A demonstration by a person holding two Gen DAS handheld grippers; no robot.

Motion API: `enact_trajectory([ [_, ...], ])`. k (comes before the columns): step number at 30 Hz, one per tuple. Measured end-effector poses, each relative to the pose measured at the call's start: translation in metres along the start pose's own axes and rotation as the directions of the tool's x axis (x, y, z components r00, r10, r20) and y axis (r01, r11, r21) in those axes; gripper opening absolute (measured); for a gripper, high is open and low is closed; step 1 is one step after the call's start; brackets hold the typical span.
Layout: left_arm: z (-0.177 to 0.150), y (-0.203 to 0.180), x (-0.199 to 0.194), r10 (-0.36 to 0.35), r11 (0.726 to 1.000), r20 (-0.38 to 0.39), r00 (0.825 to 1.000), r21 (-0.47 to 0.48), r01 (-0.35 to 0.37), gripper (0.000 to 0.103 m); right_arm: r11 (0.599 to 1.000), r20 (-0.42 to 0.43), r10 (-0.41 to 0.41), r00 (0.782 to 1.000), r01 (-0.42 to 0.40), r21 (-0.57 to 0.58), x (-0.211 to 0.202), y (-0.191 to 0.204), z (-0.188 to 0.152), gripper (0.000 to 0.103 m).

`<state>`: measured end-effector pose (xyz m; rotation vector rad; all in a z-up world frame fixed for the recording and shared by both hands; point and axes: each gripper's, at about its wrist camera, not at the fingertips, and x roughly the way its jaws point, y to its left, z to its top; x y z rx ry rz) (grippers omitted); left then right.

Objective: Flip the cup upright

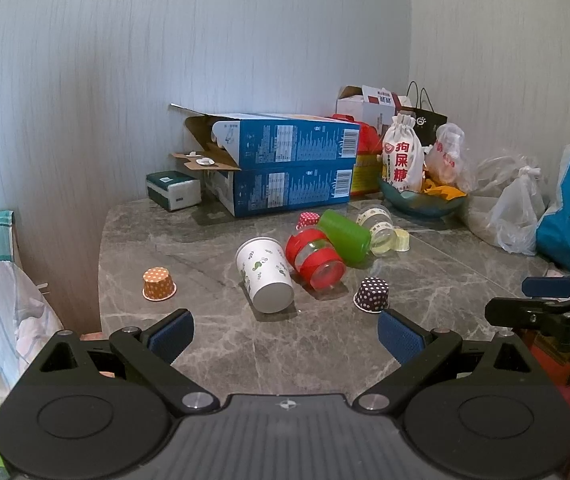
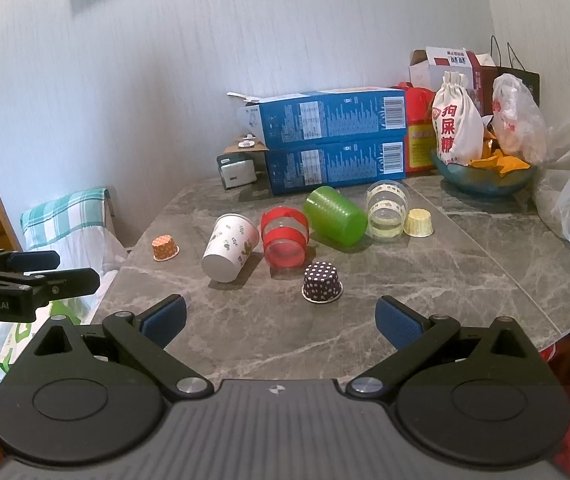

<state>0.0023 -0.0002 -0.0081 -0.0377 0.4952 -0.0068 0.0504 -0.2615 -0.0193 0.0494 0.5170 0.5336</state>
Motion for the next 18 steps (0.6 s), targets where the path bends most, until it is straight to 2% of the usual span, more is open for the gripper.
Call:
enact_trajectory([
  [18, -0.0021, -0.0047, 0.0018, -0.004, 1.0, -0.009, 1.0, 0.003, 0.004, 0.1, 1.0, 0.0, 0.001, 1.0, -0.001, 0.003, -0.0007, -0.0007, 0.0018, 0.102],
])
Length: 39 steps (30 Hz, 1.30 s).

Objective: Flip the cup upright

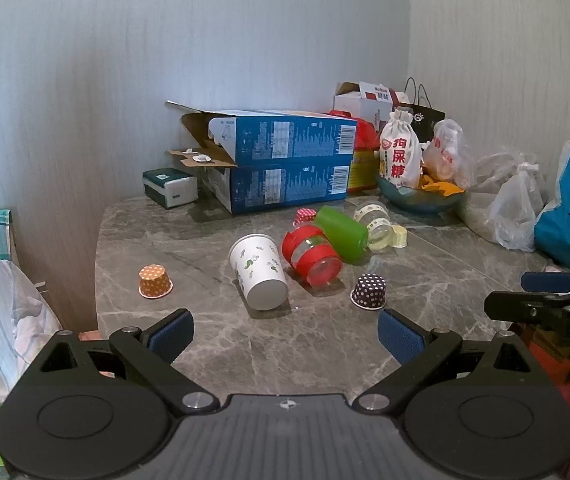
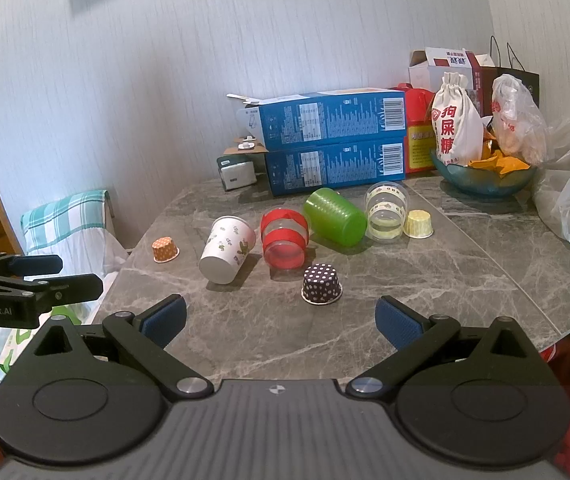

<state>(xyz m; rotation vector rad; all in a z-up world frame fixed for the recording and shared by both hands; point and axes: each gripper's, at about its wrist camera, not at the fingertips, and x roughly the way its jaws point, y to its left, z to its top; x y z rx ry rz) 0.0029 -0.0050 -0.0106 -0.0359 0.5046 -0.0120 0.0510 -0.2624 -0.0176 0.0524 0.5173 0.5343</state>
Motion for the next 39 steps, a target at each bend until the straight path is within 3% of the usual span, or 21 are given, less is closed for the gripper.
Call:
enact_trajectory([
  [39, 0.0009, -0.0041, 0.0045, 0.002, 1.0, -0.017, 1.0, -0.002, -0.002, 0.1, 1.0, -0.006, 0.004, 1.0, -0.004, 0.005, -0.0027, -0.0028, 0.0008, 0.102],
])
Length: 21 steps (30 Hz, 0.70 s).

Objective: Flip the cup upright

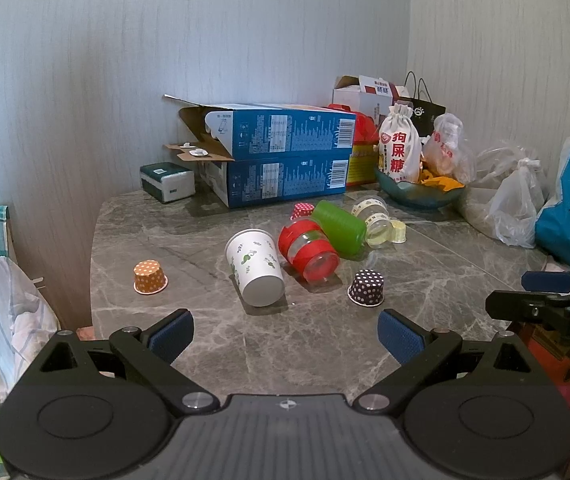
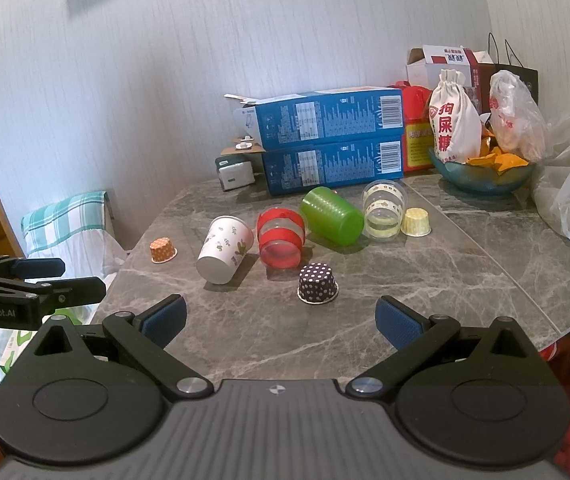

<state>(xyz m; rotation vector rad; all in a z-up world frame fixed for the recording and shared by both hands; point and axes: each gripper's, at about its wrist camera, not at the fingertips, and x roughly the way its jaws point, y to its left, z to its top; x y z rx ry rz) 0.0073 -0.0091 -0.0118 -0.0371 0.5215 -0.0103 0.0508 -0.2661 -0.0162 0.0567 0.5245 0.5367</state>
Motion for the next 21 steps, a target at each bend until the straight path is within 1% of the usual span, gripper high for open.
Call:
enact_trajectory([
  [14, 0.006, -0.006, 0.013, 0.006, 1.0, -0.036, 0.999, -0.002, -0.006, 0.1, 1.0, -0.005, 0.011, 1.0, -0.011, 0.018, 0.003, -0.01, -0.003, 0.102],
  [21, 0.011, -0.012, 0.02, 0.026, 1.0, -0.055, 0.998, 0.013, -0.026, 0.1, 0.999, -0.004, 0.022, 1.0, -0.022, 0.035, 0.004, -0.018, -0.005, 0.102],
])
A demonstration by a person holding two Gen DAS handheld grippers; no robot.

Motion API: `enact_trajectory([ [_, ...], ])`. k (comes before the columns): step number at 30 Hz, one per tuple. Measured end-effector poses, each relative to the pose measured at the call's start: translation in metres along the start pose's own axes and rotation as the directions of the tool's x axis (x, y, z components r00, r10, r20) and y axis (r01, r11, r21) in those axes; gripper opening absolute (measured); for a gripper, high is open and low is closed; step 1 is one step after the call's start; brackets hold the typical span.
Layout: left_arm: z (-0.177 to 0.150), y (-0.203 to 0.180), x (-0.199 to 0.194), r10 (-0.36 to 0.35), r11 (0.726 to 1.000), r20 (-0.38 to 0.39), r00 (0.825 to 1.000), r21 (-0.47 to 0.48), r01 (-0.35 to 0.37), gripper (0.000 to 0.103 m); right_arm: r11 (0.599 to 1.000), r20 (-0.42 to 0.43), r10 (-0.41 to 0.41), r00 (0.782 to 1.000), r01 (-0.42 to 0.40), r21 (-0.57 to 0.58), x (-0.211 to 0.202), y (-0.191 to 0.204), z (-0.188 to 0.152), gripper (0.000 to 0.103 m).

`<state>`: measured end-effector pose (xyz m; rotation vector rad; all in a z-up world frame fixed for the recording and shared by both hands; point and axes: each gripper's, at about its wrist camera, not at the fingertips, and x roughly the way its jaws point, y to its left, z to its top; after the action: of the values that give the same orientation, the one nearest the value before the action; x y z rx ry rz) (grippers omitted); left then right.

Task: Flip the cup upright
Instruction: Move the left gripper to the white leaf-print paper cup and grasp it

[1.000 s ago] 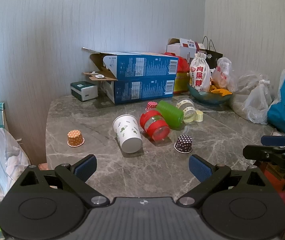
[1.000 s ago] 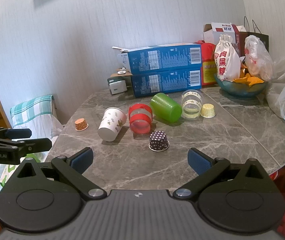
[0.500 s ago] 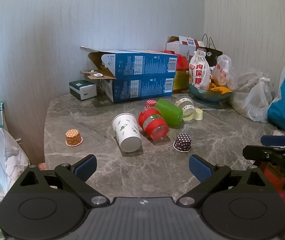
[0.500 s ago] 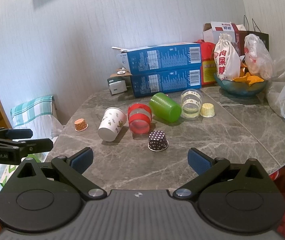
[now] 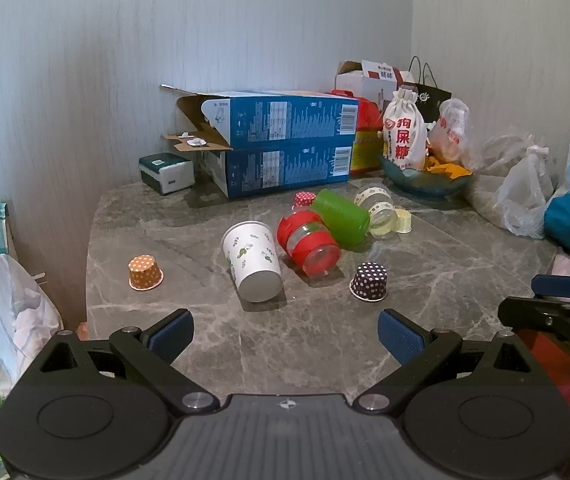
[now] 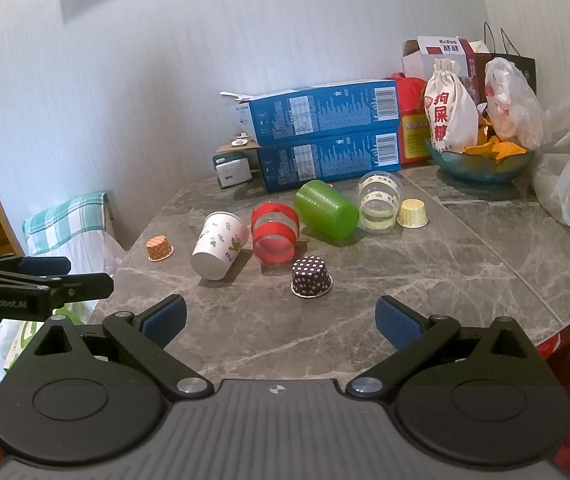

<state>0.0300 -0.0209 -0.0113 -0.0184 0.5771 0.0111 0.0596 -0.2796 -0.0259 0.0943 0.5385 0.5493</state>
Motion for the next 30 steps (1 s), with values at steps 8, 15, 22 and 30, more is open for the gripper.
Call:
enact_trajectory([
  [8, 0.017, -0.001, 0.023, 0.001, 1.0, -0.018, 1.0, 0.006, 0.0, 0.1, 1.0, 0.006, 0.018, 1.0, -0.018, 0.016, -0.002, -0.008, -0.002, 0.102],
  [15, 0.053, 0.011, 0.099, -0.013, 1.0, -0.17, 0.985, 0.014, 0.016, 0.103, 0.999, 0.009, 0.028, 1.0, -0.029, 0.035, -0.005, -0.02, -0.005, 0.102],
  [22, 0.076, 0.032, 0.179, 0.031, 0.994, -0.362, 0.932, -0.091, -0.068, 0.092, 0.997, -0.007, 0.04, 0.999, -0.039, 0.071, -0.001, -0.036, -0.011, 0.102],
  [30, 0.075, 0.028, 0.219, 0.037, 0.991, -0.425, 0.905, -0.101, -0.088, 0.085, 0.993, -0.017, 0.061, 0.998, -0.059, 0.099, 0.007, -0.05, -0.015, 0.102],
])
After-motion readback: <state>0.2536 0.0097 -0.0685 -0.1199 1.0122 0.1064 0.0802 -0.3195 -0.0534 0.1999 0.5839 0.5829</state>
